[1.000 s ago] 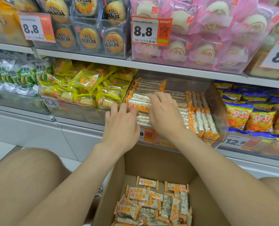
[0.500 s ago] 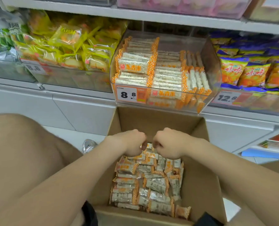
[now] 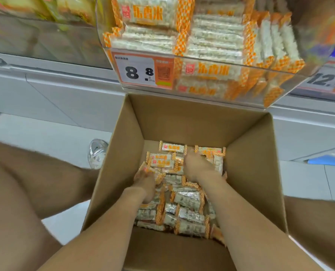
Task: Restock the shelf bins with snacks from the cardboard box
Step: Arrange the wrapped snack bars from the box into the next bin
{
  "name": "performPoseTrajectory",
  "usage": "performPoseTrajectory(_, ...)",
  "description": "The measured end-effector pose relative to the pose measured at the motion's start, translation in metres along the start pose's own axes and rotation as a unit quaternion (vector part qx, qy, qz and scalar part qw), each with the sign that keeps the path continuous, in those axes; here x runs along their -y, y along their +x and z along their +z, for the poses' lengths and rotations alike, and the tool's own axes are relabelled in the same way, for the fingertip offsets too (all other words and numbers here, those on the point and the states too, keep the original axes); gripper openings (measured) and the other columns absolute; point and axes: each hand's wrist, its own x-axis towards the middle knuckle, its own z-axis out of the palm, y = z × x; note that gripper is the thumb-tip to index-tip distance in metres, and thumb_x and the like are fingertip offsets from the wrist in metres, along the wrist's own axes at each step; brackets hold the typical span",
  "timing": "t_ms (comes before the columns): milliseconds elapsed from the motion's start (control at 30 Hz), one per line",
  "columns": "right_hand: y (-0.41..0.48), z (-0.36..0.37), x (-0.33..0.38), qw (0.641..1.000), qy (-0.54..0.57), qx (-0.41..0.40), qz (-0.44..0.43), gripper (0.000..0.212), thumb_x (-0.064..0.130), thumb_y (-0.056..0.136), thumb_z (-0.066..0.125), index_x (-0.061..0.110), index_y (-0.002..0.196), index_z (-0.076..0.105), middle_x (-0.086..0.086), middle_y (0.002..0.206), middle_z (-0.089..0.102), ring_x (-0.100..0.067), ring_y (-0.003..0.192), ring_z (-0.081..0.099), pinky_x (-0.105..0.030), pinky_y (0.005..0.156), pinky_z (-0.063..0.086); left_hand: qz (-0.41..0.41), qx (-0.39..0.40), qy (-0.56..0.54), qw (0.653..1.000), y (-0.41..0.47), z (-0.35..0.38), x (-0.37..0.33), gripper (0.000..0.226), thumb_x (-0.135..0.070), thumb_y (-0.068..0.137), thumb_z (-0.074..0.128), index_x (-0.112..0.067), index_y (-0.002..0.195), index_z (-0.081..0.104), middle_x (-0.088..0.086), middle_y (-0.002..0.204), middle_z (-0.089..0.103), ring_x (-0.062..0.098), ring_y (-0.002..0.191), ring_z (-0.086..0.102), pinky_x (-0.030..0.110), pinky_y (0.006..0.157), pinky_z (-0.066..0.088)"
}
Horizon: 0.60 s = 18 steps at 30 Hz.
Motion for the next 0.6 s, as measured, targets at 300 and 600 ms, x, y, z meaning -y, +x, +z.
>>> performPoseTrajectory(300, 0.043, 0.061, 0.013, 0.994, -0.031, 0.003, -0.102, 0.062, -0.002, 0.094, 0.057, 0.029, 0.148, 0.051, -0.009, 0.155, 0.048, -0.035, 0.142, 0.044, -0.048, 0.107, 0.045, 0.014, -0.085, -0.065, 0.994, 0.009, 0.002, 0.002, 0.037, -0.01, 0.098, 0.063, -0.026, 0.122, 0.04, 0.006, 0.147, 0.036, 0.037, 0.125, 0.041, 0.05, 0.106, 0.04)
performPoseTrajectory(600, 0.03, 0.073, -0.006, 0.994, -0.052, 0.04, -0.089, 0.106, -0.008, 0.088, 0.062, 0.05, 0.161, 0.011, -0.013, 0.151, 0.035, -0.038, 0.138, 0.038, -0.054, 0.114, 0.039, 0.045, -0.069, -0.03, 0.996, 0.008, 0.004, -0.006, 0.051, 0.013, 0.092, 0.053, -0.03, 0.116, 0.042, 0.005, 0.149, 0.038, 0.042, 0.133, 0.037, 0.048, 0.107, 0.043)
